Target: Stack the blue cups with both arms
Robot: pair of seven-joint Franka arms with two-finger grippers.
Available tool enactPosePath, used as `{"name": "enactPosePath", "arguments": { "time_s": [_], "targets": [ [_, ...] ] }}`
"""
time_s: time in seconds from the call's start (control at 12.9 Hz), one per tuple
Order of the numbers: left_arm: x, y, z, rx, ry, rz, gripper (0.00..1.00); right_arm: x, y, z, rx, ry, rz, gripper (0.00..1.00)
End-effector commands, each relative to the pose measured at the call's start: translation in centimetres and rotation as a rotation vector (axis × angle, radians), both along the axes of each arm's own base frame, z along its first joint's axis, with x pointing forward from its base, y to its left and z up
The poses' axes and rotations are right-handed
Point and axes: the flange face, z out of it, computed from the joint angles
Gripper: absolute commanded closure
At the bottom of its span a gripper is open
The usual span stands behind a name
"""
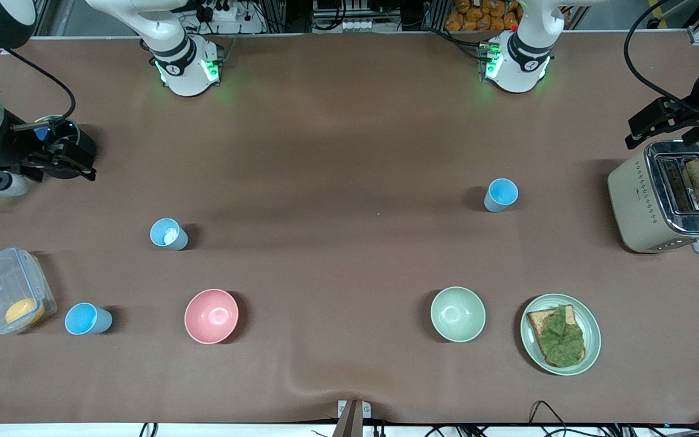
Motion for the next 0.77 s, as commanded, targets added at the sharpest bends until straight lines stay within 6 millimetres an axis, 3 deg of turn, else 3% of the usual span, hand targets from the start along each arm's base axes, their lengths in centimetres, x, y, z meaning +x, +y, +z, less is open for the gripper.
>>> {"name": "enactPosePath", "arguments": {
  "time_s": [0.0, 0.69],
  "targets": [
    [0.1, -0.1, 0.1, 0.019, -0.007, -0.025, 0.00, -0.4, 0.3, 0.7, -0.013, -0.005, -0.002, 0.00],
    [0.2, -1.9, -1.5, 0.020, 0.011, -0.037, 0.00, -0.4, 0.1, 0.7, -0.013, -0.004, -0.005, 0.00]
  ]
}}
